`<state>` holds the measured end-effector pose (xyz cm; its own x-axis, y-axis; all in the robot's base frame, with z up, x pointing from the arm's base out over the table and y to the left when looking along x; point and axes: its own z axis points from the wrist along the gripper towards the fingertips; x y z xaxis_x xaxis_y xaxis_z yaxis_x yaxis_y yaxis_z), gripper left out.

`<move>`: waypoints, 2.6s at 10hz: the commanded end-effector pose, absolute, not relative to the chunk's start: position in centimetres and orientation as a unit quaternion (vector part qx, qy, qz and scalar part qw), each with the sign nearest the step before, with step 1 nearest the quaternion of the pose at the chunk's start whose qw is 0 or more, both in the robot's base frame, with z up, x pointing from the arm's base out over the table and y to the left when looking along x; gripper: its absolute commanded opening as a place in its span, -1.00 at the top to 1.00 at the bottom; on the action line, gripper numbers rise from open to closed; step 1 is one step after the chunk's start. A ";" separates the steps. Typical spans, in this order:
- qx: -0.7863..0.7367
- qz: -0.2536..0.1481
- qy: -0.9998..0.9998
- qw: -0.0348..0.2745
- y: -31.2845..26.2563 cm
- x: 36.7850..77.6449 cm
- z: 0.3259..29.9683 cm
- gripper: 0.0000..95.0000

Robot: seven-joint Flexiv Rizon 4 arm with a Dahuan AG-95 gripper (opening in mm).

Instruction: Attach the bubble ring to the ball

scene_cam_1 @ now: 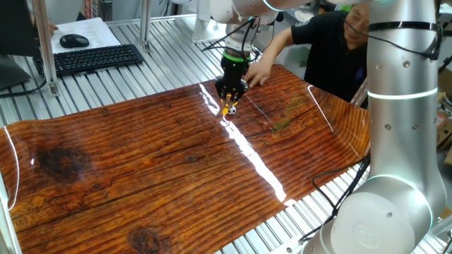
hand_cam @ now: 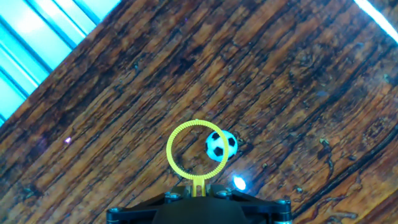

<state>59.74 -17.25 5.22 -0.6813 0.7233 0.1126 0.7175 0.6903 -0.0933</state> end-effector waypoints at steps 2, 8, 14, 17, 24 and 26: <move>-0.378 -0.004 -0.924 0.053 -16.9 58.6 4.2 1.00; -0.362 0.006 -0.931 0.047 -17.3 57.8 3.7 1.00; -0.363 0.006 -0.931 0.043 -17.8 57.6 3.4 1.00; -0.363 0.008 -0.931 0.041 -18.0 57.6 3.4 0.60; -0.361 -0.044 -0.930 0.058 -11.4 56.2 4.5 1.00; -0.352 -0.063 -0.932 0.065 -7.9 55.3 5.6 1.00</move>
<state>55.21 -8.94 5.48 -0.7315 0.6648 0.1515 0.6778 0.7331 0.0561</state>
